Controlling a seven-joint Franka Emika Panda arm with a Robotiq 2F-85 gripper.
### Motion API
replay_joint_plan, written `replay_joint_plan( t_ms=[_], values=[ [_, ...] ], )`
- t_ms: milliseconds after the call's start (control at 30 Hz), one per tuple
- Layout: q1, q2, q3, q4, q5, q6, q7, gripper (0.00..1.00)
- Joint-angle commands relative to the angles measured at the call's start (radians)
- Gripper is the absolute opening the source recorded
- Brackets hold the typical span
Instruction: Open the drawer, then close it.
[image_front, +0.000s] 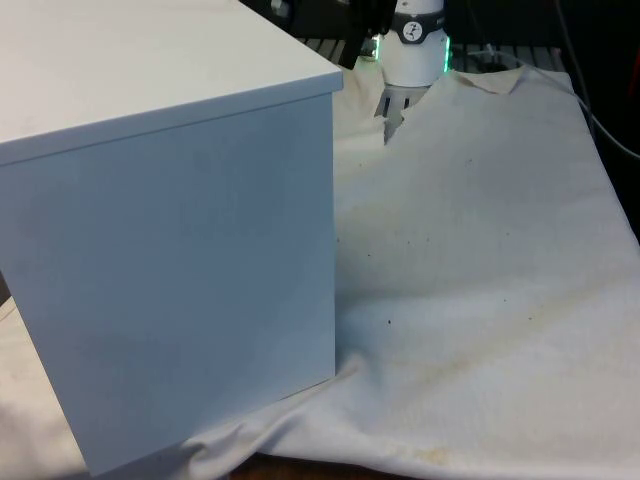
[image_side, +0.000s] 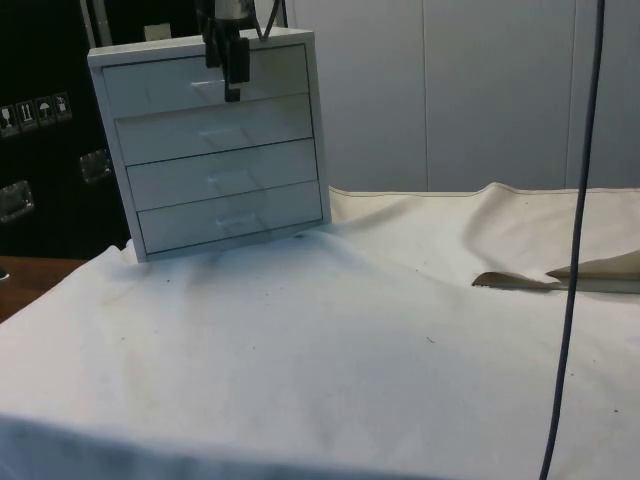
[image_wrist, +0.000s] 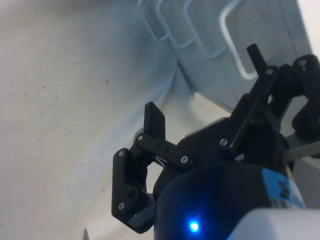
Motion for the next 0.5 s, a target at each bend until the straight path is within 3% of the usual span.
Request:
replay_joint_plan(
  t_ms=[0,100,400,433,467],
  values=[
    [-0.006,0.006,0.002,0.002,0.007,0.014,-0.006,1.0],
    [-0.003,0.011,-0.002,0.002,0.001,0.011,0.0,1.0],
    [-0.019,0.05,-0.001,0.004,0.01,0.056,0.003,1.0],
    [-0.012,0.045,-0.005,0.003,0.002,0.043,0.01,1.0],
    [-0.02,0.054,-0.003,0.004,0.01,0.062,0.003,1.0]
  ],
)
